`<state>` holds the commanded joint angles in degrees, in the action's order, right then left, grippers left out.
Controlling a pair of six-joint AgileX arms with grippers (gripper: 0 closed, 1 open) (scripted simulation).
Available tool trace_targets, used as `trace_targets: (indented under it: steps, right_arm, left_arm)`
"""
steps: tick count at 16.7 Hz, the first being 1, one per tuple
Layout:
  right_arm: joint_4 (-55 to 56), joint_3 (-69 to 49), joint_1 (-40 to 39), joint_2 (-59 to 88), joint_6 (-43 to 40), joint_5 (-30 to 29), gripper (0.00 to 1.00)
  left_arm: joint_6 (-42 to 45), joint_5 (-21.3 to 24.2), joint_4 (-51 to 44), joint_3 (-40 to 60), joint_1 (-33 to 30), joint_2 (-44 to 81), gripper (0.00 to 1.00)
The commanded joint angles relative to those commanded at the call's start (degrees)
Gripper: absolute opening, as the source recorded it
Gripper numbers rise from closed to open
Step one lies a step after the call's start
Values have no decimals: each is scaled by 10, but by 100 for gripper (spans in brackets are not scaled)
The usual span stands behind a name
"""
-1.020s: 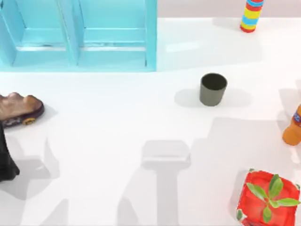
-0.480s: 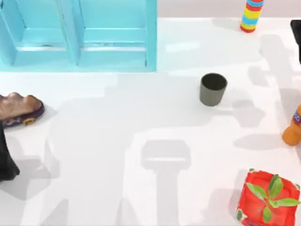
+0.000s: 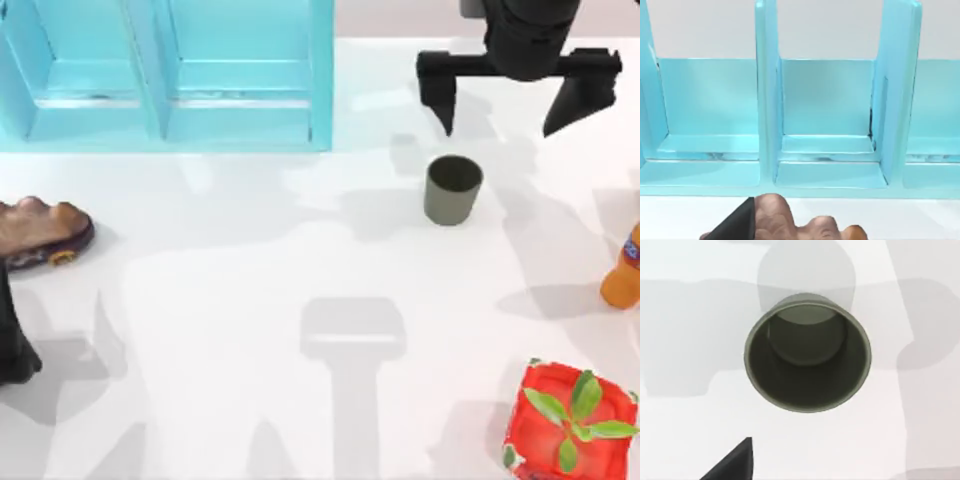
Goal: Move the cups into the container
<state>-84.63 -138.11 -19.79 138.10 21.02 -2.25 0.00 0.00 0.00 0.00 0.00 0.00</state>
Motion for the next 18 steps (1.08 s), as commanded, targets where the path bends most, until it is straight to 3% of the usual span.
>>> trace_targets:
  steps: [6,14,18]
  right_arm:
    - [8,11,1,-2,-1,1,100]
    - [197,183,3,12,-3,0,100]
    - [215,200,3,15,-3,0,100]
  left_arm:
    - [0,0,0,0,0,0,100]
    - [0,0,0,0,0,0,100]
    - [0,0,0,0,0,0,100]
